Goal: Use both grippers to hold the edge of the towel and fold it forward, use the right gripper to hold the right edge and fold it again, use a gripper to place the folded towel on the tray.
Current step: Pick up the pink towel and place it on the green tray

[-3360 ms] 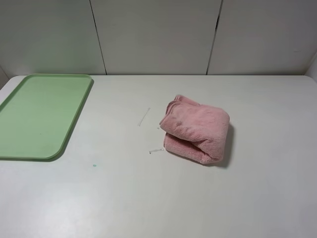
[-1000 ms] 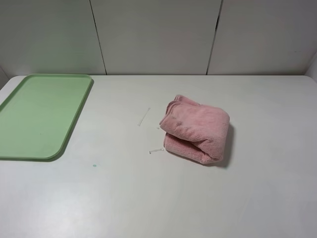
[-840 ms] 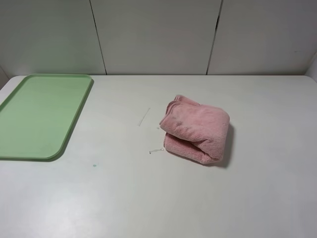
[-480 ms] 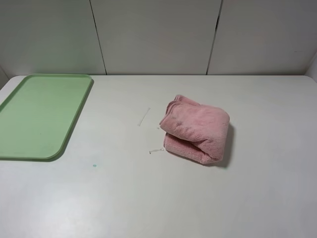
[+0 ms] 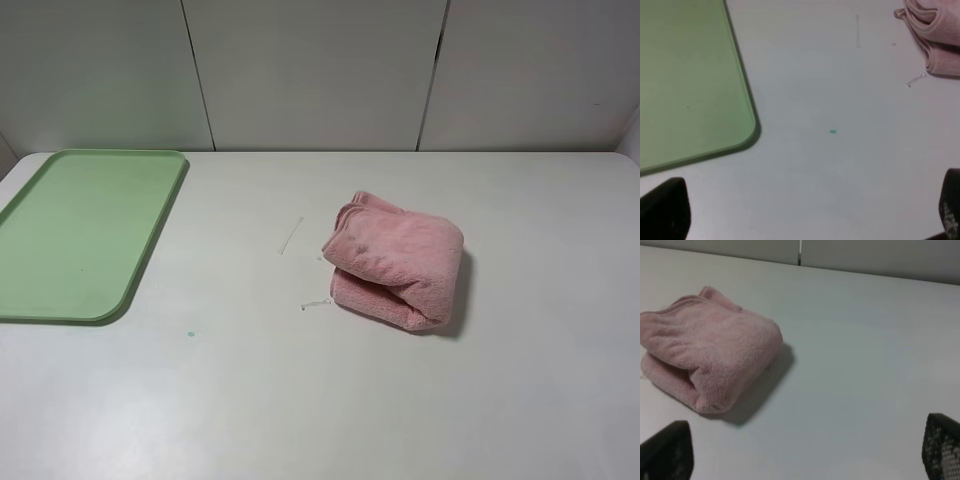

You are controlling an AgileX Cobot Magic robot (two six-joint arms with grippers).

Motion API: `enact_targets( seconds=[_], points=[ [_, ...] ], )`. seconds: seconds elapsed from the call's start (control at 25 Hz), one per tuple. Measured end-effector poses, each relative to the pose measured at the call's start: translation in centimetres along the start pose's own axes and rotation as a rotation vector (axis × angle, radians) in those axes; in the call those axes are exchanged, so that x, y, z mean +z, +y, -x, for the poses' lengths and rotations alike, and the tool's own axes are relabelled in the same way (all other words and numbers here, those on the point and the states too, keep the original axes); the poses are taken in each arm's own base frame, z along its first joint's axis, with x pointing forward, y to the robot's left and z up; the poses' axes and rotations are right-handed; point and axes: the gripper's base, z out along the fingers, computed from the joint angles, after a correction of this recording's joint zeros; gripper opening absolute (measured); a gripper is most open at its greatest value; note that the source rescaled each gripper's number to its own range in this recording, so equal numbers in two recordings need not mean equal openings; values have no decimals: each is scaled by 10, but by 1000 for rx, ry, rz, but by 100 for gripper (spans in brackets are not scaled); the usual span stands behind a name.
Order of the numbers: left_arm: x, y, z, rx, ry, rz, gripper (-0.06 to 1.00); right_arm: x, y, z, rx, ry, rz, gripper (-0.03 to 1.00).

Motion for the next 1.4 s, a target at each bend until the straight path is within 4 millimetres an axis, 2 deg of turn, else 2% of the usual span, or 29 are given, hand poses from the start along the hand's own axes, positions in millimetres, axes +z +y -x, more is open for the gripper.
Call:
enact_targets(
  seconds=[1.4],
  points=[
    [0, 0, 0, 0, 0, 0, 100, 0, 0, 0, 0, -1, 0, 100]
  ],
)
